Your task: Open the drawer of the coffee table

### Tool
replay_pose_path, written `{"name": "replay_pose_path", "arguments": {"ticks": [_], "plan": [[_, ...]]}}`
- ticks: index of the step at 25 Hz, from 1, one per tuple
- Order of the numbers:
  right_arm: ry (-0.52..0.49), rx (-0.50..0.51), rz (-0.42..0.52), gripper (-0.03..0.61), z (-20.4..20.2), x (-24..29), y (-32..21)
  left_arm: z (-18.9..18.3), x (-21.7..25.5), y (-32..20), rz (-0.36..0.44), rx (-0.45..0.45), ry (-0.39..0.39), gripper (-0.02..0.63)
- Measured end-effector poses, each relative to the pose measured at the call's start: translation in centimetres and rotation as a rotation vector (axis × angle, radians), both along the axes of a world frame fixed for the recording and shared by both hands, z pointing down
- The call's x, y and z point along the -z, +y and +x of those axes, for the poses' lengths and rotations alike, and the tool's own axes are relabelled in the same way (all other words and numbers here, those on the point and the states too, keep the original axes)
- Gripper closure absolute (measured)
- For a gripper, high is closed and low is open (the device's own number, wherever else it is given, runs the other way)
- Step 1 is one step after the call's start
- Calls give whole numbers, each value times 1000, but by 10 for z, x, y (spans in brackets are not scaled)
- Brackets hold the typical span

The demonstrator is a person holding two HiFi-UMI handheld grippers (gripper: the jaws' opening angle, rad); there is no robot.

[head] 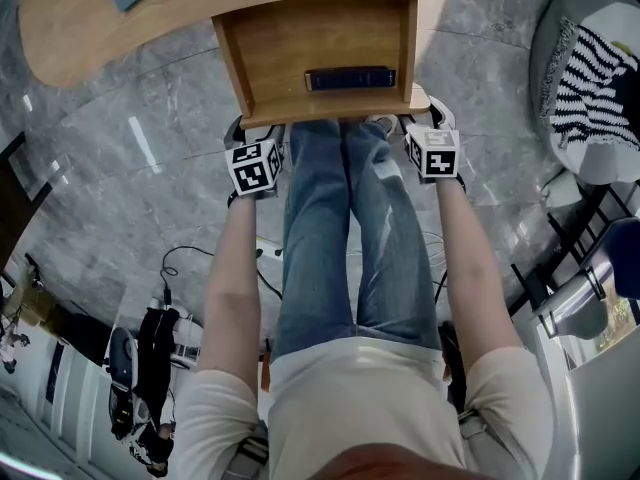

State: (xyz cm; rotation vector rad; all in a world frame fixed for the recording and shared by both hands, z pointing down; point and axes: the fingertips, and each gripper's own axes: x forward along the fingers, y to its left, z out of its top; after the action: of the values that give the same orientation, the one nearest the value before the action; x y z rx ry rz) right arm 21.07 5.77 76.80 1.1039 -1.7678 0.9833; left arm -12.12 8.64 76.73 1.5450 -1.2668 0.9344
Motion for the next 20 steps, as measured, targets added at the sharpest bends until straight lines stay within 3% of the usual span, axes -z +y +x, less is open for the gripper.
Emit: {"name": "replay_pose_path", "arguments": {"ticks": [20], "plan": [[43,15,-59,313,2,-30,2,0,-30,1,-77,-62,-75,252]]}}
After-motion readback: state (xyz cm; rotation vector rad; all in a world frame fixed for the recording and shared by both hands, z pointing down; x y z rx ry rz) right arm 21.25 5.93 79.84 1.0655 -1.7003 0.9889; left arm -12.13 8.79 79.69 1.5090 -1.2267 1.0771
